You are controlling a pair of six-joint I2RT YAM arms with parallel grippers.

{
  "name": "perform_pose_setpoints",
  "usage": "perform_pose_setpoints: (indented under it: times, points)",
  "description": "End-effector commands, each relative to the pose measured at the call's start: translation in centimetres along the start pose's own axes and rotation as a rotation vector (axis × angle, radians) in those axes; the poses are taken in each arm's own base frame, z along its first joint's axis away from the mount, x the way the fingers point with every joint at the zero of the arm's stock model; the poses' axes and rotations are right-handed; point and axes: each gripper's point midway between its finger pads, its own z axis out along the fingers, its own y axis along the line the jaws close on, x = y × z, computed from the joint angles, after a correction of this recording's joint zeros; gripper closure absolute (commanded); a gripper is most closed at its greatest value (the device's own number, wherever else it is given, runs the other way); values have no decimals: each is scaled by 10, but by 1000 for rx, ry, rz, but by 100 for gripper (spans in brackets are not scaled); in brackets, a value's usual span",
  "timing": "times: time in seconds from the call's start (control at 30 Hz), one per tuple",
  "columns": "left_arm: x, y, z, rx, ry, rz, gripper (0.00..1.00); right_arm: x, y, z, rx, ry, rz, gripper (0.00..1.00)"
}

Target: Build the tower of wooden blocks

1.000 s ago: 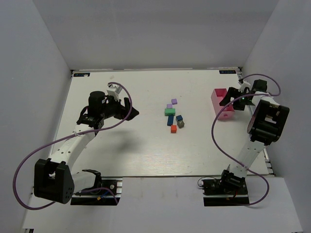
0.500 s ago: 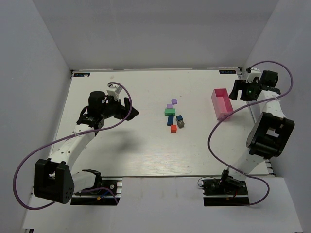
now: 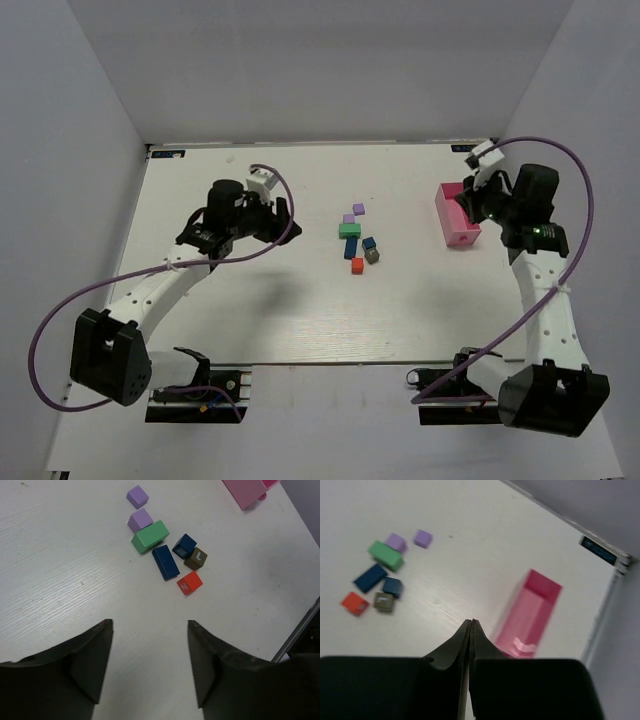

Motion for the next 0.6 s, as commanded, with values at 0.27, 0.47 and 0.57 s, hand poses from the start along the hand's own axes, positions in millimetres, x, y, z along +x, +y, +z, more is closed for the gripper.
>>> perform_pose_setpoints:
  times: [0.27, 0.47, 0.57]
  points:
    - [11, -24, 48, -104, 220, 325, 69, 14, 129, 6, -537, -34, -129, 75]
    - [32, -27, 92, -90, 322, 472, 37, 22, 148, 11, -566, -57, -192, 59]
    - [27, -24, 111, -101, 359, 519, 36, 22, 152, 10, -567, -67, -197, 59]
